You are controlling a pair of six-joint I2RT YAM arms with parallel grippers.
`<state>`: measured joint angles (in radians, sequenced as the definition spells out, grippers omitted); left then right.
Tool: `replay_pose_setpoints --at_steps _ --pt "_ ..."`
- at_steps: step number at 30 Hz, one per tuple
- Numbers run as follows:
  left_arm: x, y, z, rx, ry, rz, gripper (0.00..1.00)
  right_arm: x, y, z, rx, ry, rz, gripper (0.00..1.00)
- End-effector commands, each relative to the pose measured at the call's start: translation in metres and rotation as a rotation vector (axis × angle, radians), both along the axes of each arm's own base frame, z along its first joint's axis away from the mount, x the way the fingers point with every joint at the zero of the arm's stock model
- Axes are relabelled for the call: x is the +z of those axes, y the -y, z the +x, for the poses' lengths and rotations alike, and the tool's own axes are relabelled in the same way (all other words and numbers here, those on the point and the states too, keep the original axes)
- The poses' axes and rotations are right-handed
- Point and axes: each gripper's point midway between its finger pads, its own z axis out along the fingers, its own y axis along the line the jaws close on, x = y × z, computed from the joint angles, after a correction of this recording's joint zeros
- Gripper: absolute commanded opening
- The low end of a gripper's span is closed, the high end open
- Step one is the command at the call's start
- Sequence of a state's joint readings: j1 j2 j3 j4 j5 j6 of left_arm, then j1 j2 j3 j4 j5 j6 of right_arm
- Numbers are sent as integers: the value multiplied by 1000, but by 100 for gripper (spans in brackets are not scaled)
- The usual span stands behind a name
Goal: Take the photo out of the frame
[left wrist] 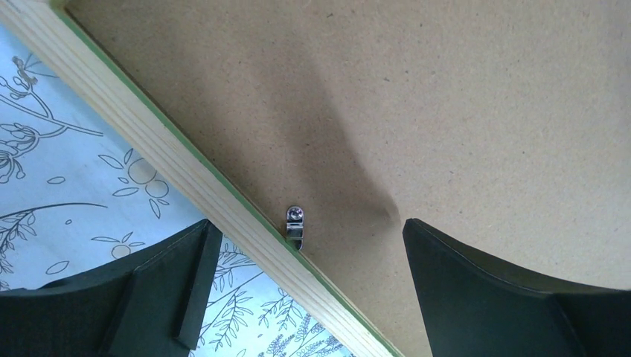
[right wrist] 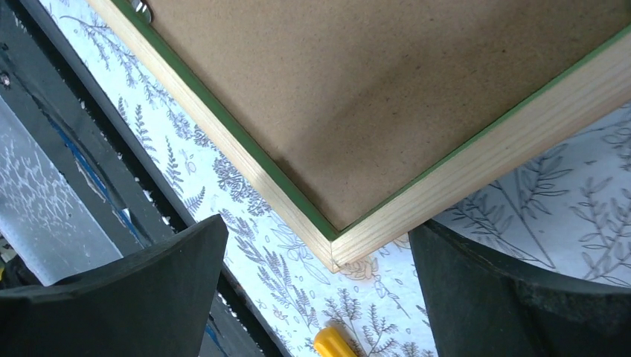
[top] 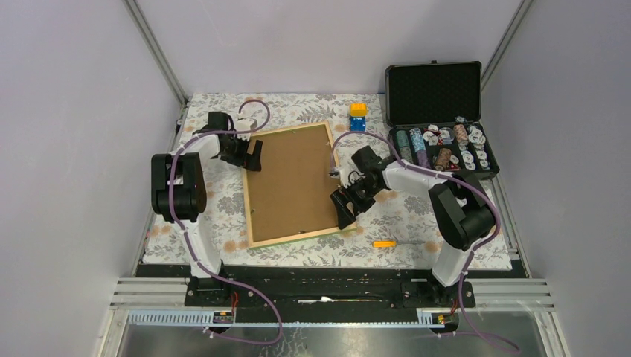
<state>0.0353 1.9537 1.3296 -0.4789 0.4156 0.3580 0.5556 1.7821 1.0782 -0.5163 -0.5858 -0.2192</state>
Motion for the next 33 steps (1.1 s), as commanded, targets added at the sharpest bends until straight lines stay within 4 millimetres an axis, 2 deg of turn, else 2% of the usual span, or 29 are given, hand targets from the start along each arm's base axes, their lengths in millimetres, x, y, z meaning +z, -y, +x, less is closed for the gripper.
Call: replay_pose_setpoints --at_steps 1,6,10,15,17,21,23,25,33 --pt "27 18 25 -14 77 -77 99 16 -7 -13 33 9 21 100" --pt "44 20 25 -13 108 -91 99 36 14 -12 49 89 -27 100" --pt "64 19 17 -17 151 -84 99 50 50 -14 100 192 -113 100" --pt "95 19 -6 -37 195 -68 99 37 113 -34 212 348 -295 100" --pt "107 20 -18 -52 206 -73 99 33 130 -46 260 373 -331 100" --pt "124 31 -46 -95 215 -108 99 22 155 -57 340 444 -391 100" --pt "128 34 -57 -111 224 -103 99 16 163 -55 368 506 -415 98" --pt "131 35 -65 -110 224 -101 99 7 168 -59 410 542 -415 90" --pt "138 50 -88 -139 214 -134 99 -13 171 -64 518 624 -388 74"
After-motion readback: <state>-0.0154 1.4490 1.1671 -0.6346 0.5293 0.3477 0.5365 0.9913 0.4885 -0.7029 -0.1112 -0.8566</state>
